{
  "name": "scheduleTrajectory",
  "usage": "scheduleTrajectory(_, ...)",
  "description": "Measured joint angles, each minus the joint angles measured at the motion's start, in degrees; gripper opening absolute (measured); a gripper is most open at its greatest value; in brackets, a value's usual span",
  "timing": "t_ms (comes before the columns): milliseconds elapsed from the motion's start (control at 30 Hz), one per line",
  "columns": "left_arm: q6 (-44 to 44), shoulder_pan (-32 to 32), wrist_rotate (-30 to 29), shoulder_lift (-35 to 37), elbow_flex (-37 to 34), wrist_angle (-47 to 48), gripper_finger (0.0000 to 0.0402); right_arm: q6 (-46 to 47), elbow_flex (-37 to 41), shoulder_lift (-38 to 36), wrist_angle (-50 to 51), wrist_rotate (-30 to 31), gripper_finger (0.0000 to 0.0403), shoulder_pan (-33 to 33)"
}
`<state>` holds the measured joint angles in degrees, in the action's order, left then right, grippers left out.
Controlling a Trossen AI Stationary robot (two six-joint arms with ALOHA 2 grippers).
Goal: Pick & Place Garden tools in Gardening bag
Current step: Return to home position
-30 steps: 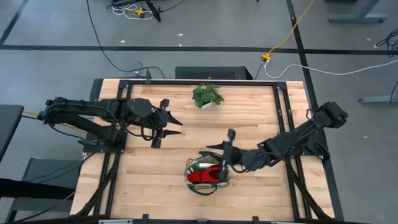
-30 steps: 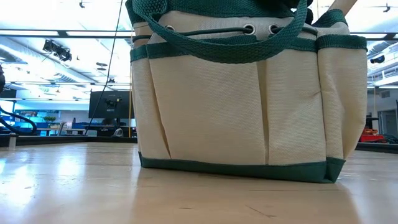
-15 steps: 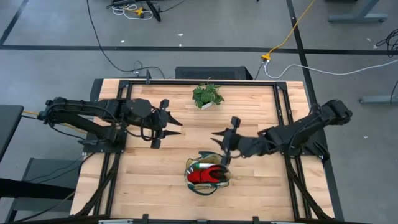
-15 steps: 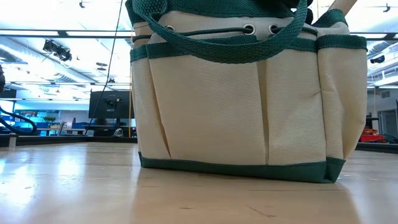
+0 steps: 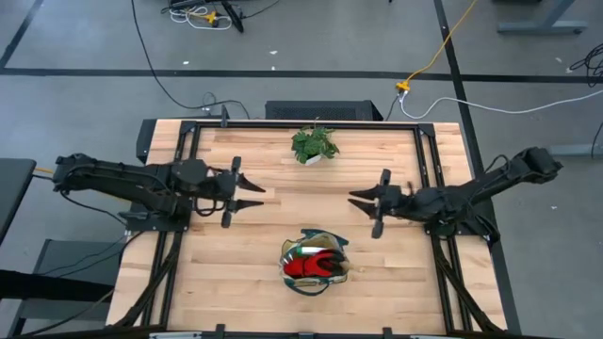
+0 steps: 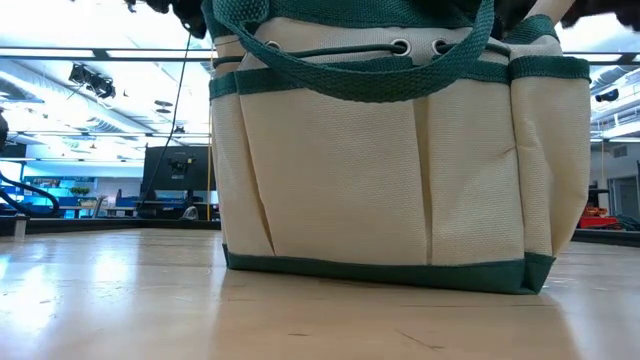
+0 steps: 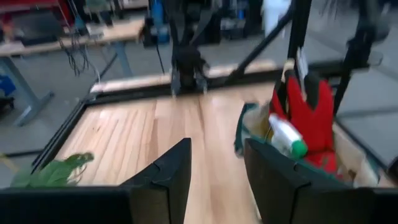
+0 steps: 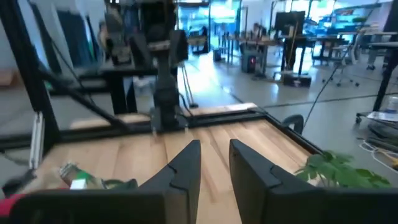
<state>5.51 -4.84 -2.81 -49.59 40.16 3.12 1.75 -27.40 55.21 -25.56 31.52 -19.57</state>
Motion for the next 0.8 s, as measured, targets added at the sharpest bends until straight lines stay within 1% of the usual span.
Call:
scheduleTrajectory(133, -1.8, 0.0, -0.7, 4.6, -7.2, -7.3, 0.0154, 0.5, 7.8, -4.7, -5.8, 1.0, 0.0084, 0.0)
scheduleTrajectory(200, -1.9, 0.0, -1.9, 6.6, -10.4, -7.7, 0.0154, 0.8, 10.8, -6.4, -8.2, 1.1, 0.0084, 0.0)
scheduleTrajectory(300, -1.9, 0.0, -5.6, 9.5, -14.5, -9.5, 0.0154, 0.8, 14.6, -8.3, -11.5, 1.2, 0.0084, 0.1)
scheduleTrajectory(400, -2.5, 0.2, -8.6, 12.5, -19.3, -13.6, 0.0154, 0.2, 17.7, -9.9, -15.9, 1.2, 0.0084, 0.5)
scheduleTrajectory(533, -2.9, 0.1, -8.4, 15.7, -25.2, -20.8, 0.0154, -0.8, 21.2, -10.9, -20.3, 1.2, 0.0084, 1.3)
scheduleTrajectory(667, -3.4, 0.1, -8.9, 18.2, -29.3, -23.0, 0.0154, -1.1, 23.9, -11.4, -25.2, 1.1, 0.0084, 3.0)
scheduleTrajectory(800, -3.6, 0.2, -9.9, 20.2, -31.8, -23.3, 0.0154, -1.1, 26.2, -12.6, -27.6, 1.0, 0.0084, 5.6)
